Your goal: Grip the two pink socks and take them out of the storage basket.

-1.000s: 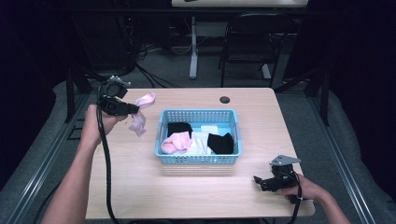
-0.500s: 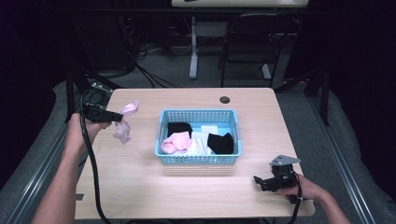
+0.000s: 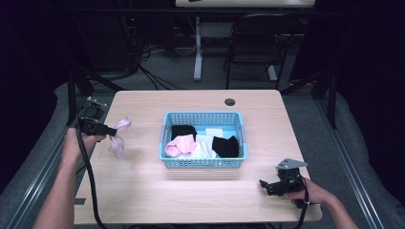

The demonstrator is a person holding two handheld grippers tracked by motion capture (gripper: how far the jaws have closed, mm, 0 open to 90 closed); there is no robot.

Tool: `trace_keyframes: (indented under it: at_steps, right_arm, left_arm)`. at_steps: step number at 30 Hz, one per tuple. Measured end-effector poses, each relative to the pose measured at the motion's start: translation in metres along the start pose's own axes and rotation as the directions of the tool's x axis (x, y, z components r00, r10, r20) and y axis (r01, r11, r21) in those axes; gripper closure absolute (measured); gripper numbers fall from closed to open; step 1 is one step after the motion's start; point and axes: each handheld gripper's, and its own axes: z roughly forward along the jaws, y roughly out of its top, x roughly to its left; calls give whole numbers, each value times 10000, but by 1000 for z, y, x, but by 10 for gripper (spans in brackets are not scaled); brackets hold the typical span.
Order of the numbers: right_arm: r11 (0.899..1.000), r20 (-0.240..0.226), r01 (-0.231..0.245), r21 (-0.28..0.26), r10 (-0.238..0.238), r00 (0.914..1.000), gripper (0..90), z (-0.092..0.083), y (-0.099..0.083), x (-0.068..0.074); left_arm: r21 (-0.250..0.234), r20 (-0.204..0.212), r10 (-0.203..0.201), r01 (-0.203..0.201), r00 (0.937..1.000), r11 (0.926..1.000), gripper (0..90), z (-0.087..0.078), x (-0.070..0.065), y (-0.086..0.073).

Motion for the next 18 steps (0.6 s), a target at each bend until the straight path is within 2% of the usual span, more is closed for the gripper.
trace_keyframes:
  at_steps: [5,12,18]
  right_arm:
    - [10000,-8,26,26,-26,10000,0,0,0,0]
    - [10000,7,12,2,-12,10000,0,0,0,0]
    - [10000,12,2,6,-2,10000,0,0,0,0]
  left_arm:
    - [201,-29,-224,224,9997,9995,843,12,7,-8]
    - [610,-110,-395,401,9992,9973,842,38,13,-23]
    - [764,-65,-799,801,9968,9939,841,58,19,-33]
